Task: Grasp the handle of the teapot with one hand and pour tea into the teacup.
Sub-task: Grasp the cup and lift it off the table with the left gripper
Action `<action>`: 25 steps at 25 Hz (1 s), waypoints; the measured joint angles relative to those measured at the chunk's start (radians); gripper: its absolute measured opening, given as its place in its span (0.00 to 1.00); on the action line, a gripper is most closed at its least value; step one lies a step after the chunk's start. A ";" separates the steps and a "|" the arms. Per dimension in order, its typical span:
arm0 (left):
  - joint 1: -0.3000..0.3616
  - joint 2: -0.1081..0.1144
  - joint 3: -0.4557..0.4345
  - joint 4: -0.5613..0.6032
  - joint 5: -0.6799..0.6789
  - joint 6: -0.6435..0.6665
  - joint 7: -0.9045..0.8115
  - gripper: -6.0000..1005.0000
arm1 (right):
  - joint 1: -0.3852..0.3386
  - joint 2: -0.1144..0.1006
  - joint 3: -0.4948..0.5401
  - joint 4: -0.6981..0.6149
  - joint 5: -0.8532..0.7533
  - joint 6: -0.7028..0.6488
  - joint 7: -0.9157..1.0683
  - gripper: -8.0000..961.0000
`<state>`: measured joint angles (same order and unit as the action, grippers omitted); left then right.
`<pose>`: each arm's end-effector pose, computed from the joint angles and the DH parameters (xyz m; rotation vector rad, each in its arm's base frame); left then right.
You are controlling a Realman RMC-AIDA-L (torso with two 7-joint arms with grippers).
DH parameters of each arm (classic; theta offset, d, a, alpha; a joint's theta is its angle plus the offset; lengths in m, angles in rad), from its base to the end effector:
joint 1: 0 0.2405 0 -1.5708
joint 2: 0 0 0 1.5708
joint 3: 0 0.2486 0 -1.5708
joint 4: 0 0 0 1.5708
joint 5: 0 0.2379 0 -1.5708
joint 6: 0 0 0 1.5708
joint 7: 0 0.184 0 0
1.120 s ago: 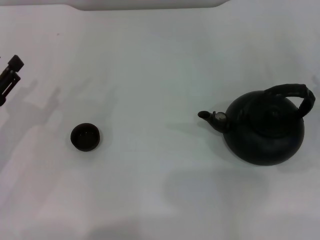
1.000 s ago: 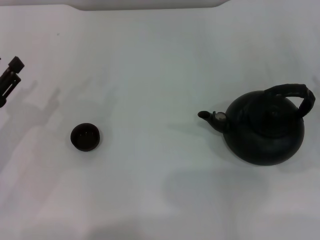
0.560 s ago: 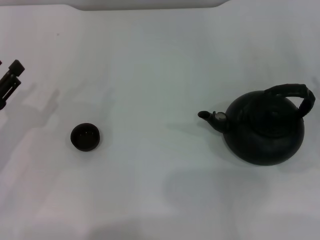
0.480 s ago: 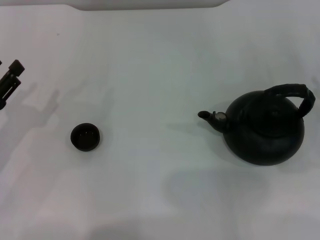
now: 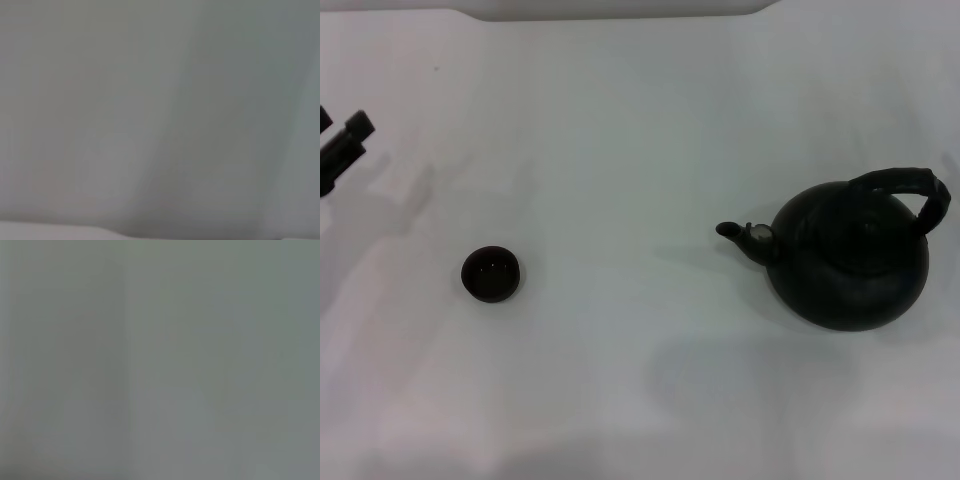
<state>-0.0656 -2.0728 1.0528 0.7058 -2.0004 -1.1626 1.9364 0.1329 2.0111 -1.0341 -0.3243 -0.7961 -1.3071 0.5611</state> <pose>-0.3617 0.3222 0.0228 -1.9290 -0.8724 -0.8470 0.3970 0.2997 0.0338 -1.7673 0.5221 0.6943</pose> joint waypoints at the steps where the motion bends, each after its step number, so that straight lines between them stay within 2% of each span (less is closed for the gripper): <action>1: -0.001 0.002 0.000 0.046 0.049 0.024 -0.090 0.68 | 0.001 0.000 0.001 0.001 0.000 0.000 0.000 0.83; 3: -0.005 0.005 -0.003 0.121 0.149 0.063 -0.247 0.69 | 0.001 0.000 0.003 0.002 0.000 0.001 -0.001 0.83; 6: -0.025 0.009 -0.004 0.276 0.397 0.119 -0.583 0.69 | 0.005 0.000 0.003 0.004 0.000 0.001 -0.001 0.83; 10: -0.077 0.010 -0.003 0.442 0.735 0.099 -0.907 0.70 | 0.017 0.001 0.001 0.020 0.000 0.002 -0.003 0.83; 12: -0.101 0.007 0.003 0.504 0.851 0.058 -0.994 0.70 | 0.023 0.001 0.001 0.030 0.000 0.002 -0.003 0.83; 17: -0.183 0.005 0.019 0.640 1.106 -0.146 -1.194 0.88 | 0.033 0.002 0.002 0.043 0.000 0.002 -0.003 0.83; 19: -0.213 0.003 0.061 0.725 1.209 -0.250 -1.249 0.88 | 0.037 0.002 0.000 0.052 0.001 0.002 -0.004 0.83; 20: -0.213 0.003 0.061 0.725 1.209 -0.250 -1.249 0.88 | 0.037 0.002 0.000 0.052 0.001 0.002 -0.004 0.83; 25: -0.235 0.003 0.199 0.842 1.362 -0.358 -1.334 0.88 | 0.037 0.003 0.001 0.063 0.006 0.000 -0.004 0.83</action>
<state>-0.3002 -2.0701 1.2514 1.5483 -0.6380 -1.5207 0.6027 0.1704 2.0138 -1.0327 -0.2610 -0.7901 -1.3073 0.5571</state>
